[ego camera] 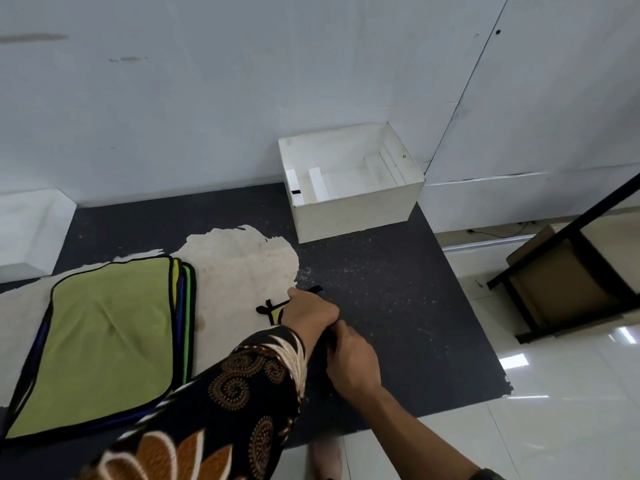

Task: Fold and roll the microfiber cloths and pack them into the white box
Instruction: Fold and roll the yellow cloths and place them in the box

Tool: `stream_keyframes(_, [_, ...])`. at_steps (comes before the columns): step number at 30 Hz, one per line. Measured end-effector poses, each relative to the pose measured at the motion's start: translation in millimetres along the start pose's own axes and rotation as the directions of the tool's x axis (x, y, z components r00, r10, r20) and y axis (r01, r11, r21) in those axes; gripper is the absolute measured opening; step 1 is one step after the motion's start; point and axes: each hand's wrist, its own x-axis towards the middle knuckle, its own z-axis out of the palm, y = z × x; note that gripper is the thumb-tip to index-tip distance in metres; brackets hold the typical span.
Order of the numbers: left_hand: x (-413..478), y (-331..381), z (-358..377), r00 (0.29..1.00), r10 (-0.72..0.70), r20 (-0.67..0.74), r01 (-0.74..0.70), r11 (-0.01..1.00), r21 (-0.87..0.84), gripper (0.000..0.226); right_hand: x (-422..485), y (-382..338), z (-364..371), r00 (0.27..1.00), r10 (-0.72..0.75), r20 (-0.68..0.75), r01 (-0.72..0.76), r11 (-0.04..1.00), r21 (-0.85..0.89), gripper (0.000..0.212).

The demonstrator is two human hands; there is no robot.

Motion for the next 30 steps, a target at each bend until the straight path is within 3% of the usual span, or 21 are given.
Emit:
stream_keyframes(7, [9.3, -1.4, 24.1, 0.958, 0.185, -0.217, -0.134, 0.964, 0.229, 0.056, -5.7, 8.9, 2.5, 0.996, -0.061, 0.071, 0.067, 0.994, -0.085, 0.031])
stream_keyframes(13, [20.5, -11.0, 16.1, 0.93, 0.306, -0.206, -0.241, 0.927, 0.287, 0.051, -5.2, 8.1, -1.8, 0.999, -0.015, 0.033, 0.016, 0.999, -0.044, 0.017])
stream_keyframes(18, [32.0, -33.6, -4.8, 0.923, 0.347, -0.168, -0.331, 0.936, 0.115, 0.027, -11.4, 4.5, -11.8, 1.0, -0.021, -0.019, 0.02, 0.998, -0.053, 0.019])
stream_keyframes(24, [41.7, -65.3, -31.0, 0.939, 0.333, -0.083, -0.343, 0.911, -0.23, 0.024, -34.1, 3.1, 0.5, 0.977, -0.197, -0.08, 0.19, 0.978, -0.09, 0.025])
stream_keyframes(30, [50.4, -76.9, -49.6, 0.951, 0.236, -0.198, -0.277, 0.937, -0.211, 0.019, -40.0, -15.9, 16.3, 0.895, -0.444, -0.048, 0.426, 0.881, -0.208, 0.034])
